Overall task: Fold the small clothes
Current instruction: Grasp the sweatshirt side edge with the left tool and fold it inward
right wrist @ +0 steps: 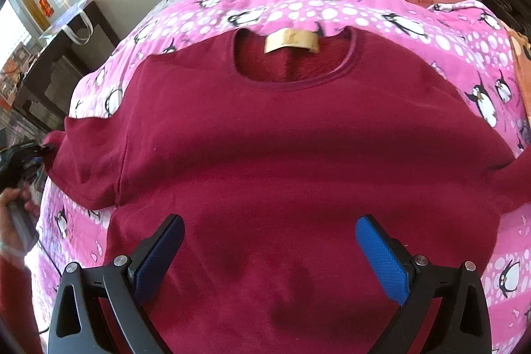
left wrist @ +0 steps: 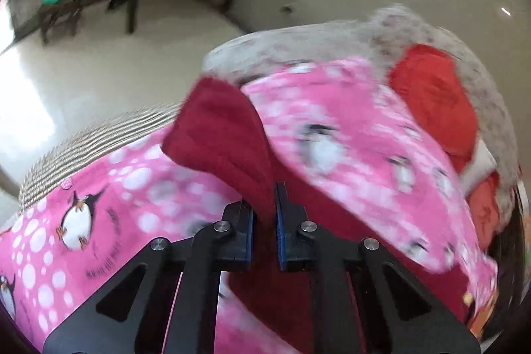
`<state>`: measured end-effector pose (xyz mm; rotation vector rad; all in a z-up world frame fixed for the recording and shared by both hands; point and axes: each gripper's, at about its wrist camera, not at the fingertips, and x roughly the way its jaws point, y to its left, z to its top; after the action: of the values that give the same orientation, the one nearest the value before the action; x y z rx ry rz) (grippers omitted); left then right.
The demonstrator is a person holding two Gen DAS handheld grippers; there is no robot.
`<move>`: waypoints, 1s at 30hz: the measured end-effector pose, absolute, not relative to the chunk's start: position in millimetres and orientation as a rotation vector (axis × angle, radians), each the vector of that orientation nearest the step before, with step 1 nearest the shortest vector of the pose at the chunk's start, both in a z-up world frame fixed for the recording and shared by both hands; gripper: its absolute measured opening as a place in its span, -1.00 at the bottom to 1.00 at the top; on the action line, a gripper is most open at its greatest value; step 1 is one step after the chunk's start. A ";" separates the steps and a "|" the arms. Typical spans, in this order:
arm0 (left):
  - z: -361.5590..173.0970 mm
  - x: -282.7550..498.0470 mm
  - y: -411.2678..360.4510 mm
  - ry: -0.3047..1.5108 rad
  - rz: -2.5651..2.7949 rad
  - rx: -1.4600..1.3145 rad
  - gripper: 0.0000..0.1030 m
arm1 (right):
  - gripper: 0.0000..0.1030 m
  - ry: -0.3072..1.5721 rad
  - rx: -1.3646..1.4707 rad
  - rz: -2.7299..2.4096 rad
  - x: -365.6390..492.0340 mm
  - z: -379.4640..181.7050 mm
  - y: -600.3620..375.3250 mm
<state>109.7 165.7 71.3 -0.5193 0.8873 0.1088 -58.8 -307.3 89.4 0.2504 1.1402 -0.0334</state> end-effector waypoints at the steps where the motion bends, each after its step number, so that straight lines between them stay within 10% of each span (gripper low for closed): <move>1: 83.6 103.8 151.1 0.868 0.058 -0.515 -0.82 | 0.99 1.137 0.257 -0.040 -58.9 90.5 -311.3; 10: 163.2 45.1 -39.2 0.787 -0.422 -0.312 -0.82 | 0.99 1.050 0.299 -0.115 -73.2 119.9 -359.0; 21: 64.1 7.6 -215.4 1.034 -0.666 -0.078 -0.76 | 1.00 1.016 0.414 -0.236 -111.6 126.4 -432.5; 26: 66.7 -15.5 -209.0 1.092 -0.772 -0.069 0.28 | 1.00 0.991 0.417 -0.212 -114.1 130.3 -435.9; 30: 94.5 -34.6 -170.9 1.037 -0.803 -0.052 0.38 | 1.00 0.957 0.456 -0.115 -101.9 134.4 -424.4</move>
<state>-34.6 -170.9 94.5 -0.0516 1.0371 -0.8028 -101.9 -424.4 134.4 0.4559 0.9570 -0.1146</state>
